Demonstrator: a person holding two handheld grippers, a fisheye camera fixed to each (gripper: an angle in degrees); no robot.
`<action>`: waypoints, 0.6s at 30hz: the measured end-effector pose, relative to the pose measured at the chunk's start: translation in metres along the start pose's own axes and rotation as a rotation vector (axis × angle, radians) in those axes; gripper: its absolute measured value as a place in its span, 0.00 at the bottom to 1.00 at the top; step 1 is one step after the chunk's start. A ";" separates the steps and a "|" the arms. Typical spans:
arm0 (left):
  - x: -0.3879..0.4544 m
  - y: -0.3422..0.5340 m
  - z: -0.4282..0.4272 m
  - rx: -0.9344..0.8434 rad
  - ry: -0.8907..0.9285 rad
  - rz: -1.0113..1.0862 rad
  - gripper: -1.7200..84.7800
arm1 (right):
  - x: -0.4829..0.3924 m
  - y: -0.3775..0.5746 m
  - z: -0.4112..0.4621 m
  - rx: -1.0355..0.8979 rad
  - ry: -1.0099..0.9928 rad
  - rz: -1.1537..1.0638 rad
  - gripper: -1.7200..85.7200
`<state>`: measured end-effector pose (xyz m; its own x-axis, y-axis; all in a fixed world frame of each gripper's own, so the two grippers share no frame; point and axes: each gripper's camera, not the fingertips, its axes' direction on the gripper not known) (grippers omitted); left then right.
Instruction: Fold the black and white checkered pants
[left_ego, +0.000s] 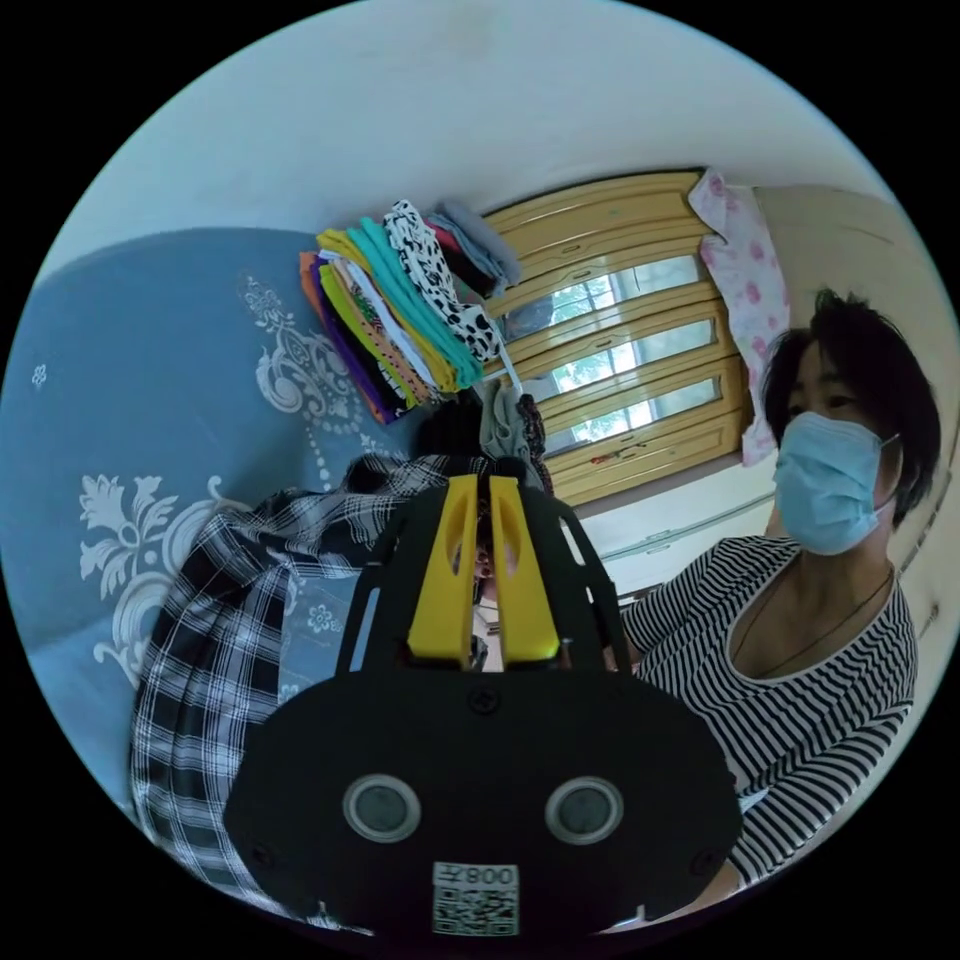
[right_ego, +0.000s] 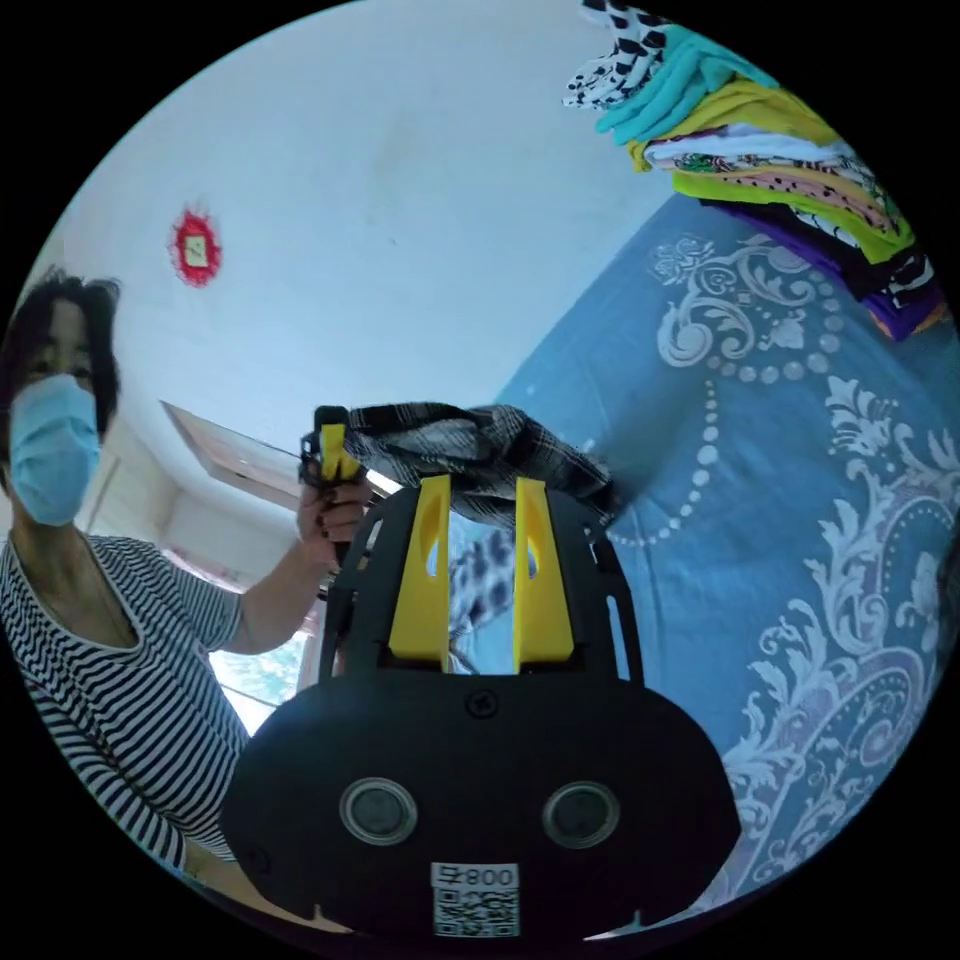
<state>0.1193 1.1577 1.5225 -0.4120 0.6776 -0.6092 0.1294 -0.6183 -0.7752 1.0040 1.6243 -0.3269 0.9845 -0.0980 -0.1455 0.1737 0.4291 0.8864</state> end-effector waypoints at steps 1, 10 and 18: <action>0.000 -0.003 0.007 -0.015 0.002 0.011 0.05 | 0.004 0.005 -0.003 0.022 -0.028 -0.003 0.13; -0.009 -0.005 0.060 -0.077 0.022 0.051 0.05 | 0.026 0.035 -0.004 0.000 -0.057 0.053 0.10; -0.017 -0.002 0.087 -0.072 -0.057 0.090 0.05 | -0.019 0.057 -0.017 0.000 0.144 -0.027 0.03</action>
<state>0.0469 1.1128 1.5487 -0.4460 0.5961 -0.6677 0.2316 -0.6437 -0.7294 0.9958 1.6663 -0.2810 0.9727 0.0205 -0.2312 0.2004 0.4281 0.8812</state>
